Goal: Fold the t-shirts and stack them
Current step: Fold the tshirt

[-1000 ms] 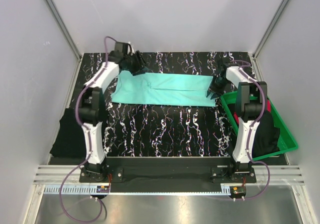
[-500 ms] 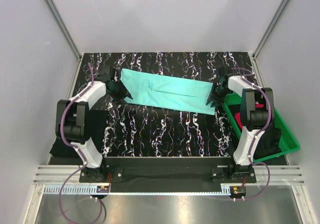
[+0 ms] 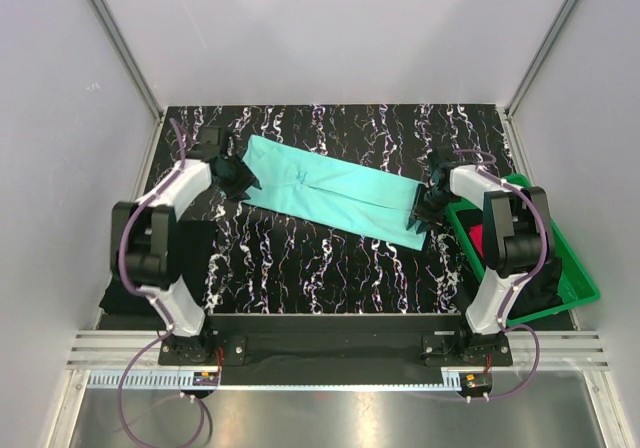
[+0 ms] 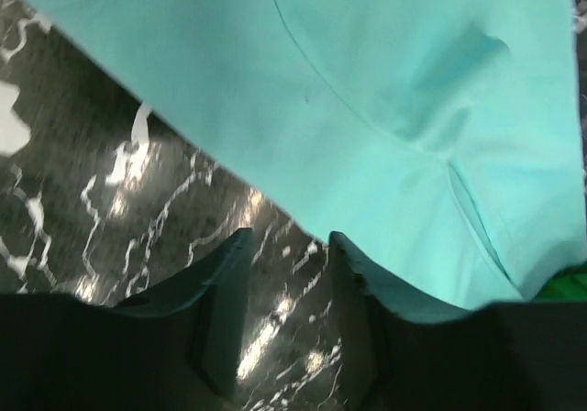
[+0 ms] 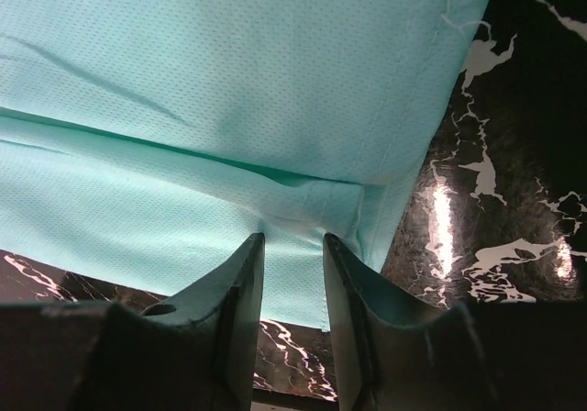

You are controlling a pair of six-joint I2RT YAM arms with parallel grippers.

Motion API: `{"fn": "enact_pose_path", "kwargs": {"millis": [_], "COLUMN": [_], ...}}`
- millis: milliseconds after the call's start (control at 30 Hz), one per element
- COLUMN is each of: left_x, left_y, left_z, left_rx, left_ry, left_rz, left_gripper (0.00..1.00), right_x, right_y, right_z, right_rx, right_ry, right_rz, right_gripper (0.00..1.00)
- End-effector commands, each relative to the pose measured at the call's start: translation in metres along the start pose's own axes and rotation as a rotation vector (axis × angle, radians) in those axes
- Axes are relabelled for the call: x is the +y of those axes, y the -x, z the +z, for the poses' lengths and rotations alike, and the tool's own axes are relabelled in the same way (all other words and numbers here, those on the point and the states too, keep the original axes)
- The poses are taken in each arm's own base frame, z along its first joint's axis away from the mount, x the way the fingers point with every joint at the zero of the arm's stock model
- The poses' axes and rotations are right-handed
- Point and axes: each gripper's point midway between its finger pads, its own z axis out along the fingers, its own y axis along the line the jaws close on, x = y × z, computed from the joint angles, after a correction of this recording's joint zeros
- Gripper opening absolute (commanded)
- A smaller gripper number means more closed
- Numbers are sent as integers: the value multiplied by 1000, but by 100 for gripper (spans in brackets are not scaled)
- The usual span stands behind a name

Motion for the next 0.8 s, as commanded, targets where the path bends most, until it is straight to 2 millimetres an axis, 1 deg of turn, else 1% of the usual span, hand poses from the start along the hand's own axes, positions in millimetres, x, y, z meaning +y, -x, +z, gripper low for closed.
{"fn": "enact_pose_path", "kwargs": {"millis": [0,33,100,133,167,233,300,333,367,400,433,467,500,533,567,600,633,700,733,767], "left_x": [-21,-21,-23,-34,-31,-36,-39,-48,-42,-44,-54,-50,-53,-59,-59,-55,-64,-69,-74,-76], "left_y": [5,8,15,25,22,27,37,48,47,48,56,53,55,62,64,64,74,78,87,88], "left_z": [-44,-43,-34,-34,-11,4,25,27,47,54,56,73,77,79,84,96,96,104,109,113], "left_rx": [-92,-102,-109,-119,-68,-50,-56,-79,-53,-44,-53,-21,-19,-30,-33,-19,-39,-29,-37,-25], "left_ry": [-111,-112,-99,-120,-97,-90,-62,-71,-46,-48,-69,-56,-62,-73,-72,-59,-81,-103,-119,-138], "left_rz": [3,9,22,30,29,21,26,36,40,47,52,42,44,47,53,53,66,98,104,121], "left_gripper": [48,52,56,56,57,57,57,57,57,57,57,57,57,57,57,57,57,57,57,57], "right_x": [-8,-7,-2,0,1,5,8,11,11,12,13,15,16,16,18,20,21,31,35,40], "right_y": [-17,-19,-23,-22,-22,-24,-26,-28,-31,-32,-34,-38,-40,-41,-45,-46,-49,-56,-60,-62], "right_z": [2,2,1,0,-1,1,3,4,6,6,7,7,7,7,6,5,5,5,5,5], "right_rx": [42,46,52,43,32,35,44,47,55,59,61,67,71,74,83,82,90,104,110,117], "right_ry": [-38,-37,-24,-20,-20,-27,-27,-29,-31,-32,-33,-36,-37,-39,-42,-40,-42,-25,-18,-12], "right_rz": [-33,-37,-58,-69,-77,-91,-98,-111,-114,-118,-124,-135,-141,-140,-151,-156,-156,-175,-176,-178], "right_gripper": [40,40,41,43,46,54,56,56,56,56,56,56,56,56,56,56,56,56,56,56]}}
